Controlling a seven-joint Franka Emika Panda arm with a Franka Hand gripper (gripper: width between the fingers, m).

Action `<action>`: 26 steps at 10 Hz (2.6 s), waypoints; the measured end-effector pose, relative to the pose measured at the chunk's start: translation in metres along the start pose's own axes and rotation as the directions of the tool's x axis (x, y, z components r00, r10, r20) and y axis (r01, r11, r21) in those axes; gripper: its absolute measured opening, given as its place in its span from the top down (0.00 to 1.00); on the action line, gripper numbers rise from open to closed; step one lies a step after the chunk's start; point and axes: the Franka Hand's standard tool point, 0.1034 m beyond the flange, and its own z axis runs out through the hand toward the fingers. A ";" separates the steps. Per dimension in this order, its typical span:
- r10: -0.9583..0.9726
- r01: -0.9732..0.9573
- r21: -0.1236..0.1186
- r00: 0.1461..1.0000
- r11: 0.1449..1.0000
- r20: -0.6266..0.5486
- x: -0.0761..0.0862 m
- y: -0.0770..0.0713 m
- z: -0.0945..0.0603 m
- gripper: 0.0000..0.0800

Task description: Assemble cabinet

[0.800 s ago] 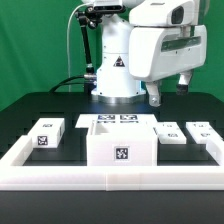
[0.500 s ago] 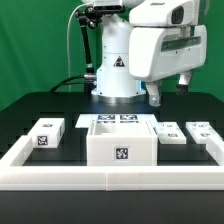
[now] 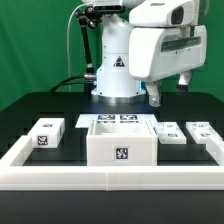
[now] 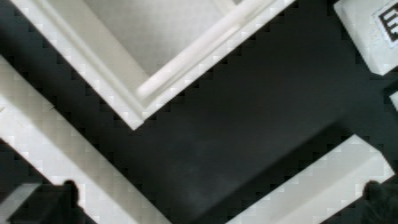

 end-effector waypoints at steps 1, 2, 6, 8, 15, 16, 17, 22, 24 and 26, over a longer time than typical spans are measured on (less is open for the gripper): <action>-0.138 0.137 -0.024 0.990 0.990 -0.023 -0.014 -0.003 0.010 0.00; -0.224 0.223 -0.027 0.974 0.974 -0.020 -0.029 -0.007 0.018 0.00; -0.337 0.337 -0.009 0.942 0.942 -0.010 -0.045 -0.008 0.026 0.00; -0.393 0.393 -0.014 0.919 0.919 -0.011 -0.046 -0.008 0.027 0.00; -0.638 0.638 -0.025 0.770 0.770 0.012 -0.058 -0.012 0.036 0.00; -0.638 0.638 -0.024 0.770 0.770 0.013 -0.059 -0.013 0.036 0.00; -0.641 0.641 -0.024 0.767 0.767 0.011 -0.065 -0.016 0.040 0.00; -0.614 0.614 -0.014 0.789 0.789 -0.002 -0.102 -0.039 0.066 0.00; -0.614 0.614 -0.002 0.790 0.790 -0.004 -0.105 -0.043 0.070 0.00; -0.608 0.608 0.004 0.794 0.794 -0.004 -0.105 -0.045 0.073 0.00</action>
Offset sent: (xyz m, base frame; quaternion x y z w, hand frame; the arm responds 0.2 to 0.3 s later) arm -0.0323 -0.0302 -0.0154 0.0363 -0.0285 -0.2414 0.9693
